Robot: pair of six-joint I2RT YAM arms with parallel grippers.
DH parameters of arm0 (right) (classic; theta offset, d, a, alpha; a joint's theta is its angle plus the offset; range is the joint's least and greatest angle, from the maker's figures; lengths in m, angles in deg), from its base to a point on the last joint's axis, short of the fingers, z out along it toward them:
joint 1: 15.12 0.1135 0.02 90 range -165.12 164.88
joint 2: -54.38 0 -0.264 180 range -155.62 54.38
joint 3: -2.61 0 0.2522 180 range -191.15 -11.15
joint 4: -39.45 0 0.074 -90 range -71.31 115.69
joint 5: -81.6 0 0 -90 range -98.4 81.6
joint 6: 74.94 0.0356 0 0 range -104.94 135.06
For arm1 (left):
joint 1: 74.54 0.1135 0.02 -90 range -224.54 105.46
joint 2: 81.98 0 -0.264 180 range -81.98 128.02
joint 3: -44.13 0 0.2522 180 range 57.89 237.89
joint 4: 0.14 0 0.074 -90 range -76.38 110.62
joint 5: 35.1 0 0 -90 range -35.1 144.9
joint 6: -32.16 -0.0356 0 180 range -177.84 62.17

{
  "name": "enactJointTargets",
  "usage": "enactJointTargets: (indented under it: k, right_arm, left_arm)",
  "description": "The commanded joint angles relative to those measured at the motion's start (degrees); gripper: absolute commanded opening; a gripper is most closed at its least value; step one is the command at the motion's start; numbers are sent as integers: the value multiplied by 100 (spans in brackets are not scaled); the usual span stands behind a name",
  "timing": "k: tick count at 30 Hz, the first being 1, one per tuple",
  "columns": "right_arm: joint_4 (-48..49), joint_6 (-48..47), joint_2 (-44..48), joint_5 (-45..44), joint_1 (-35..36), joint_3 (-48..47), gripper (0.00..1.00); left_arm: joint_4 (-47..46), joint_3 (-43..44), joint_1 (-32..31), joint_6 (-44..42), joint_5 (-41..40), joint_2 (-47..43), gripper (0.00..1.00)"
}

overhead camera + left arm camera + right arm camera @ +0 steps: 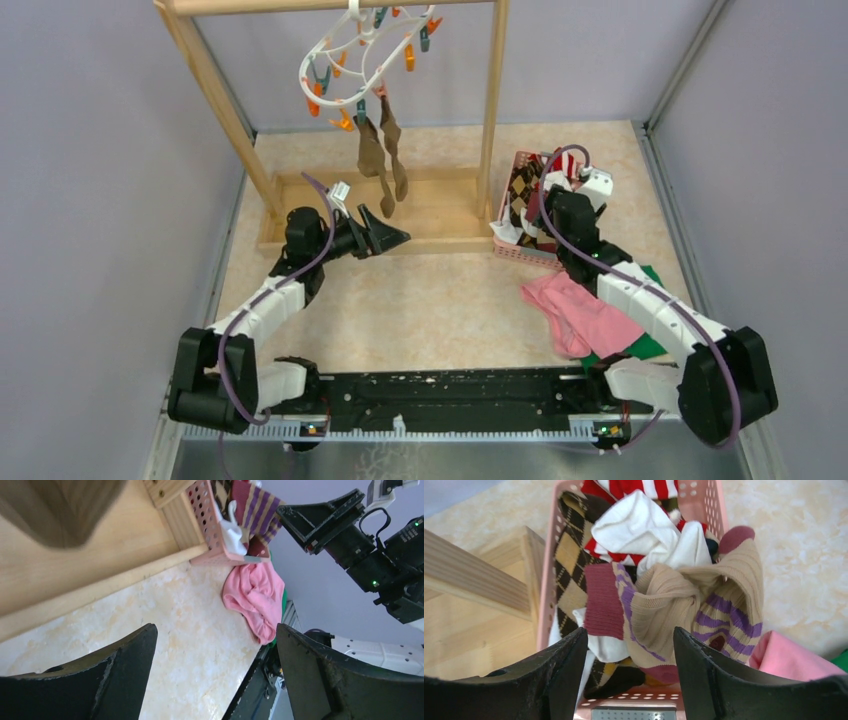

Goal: Clip the socks to the hanger
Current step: Clamp the sock onto the hanger, then pick up the sock from the bin.

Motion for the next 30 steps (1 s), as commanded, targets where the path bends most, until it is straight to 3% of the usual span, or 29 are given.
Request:
enactJointTargets:
  k: [1, 8, 13, 19, 30]
  right_arm:
    - [71, 140, -462, -314, -74, -38, 63]
    - [879, -11, -681, -237, -234, 181, 56]
    - [1298, -231, -535, -213, -280, 335, 34]
    - [1481, -420, -75, -122, -353, 503, 10]
    - [2171, -1478, 1810, 1650, -353, 849, 0]
  left_arm:
    - [79, -181, 18, -186, 277, 156, 92]
    - [176, -110, 18, -252, 293, 214, 91]
    - [-18, -148, 26, -247, 549, 234, 82]
    - [-949, -356, 26, -66, 941, 177, 75]
    - [-3783, -1203, -175, 339, 984, -688, 75]
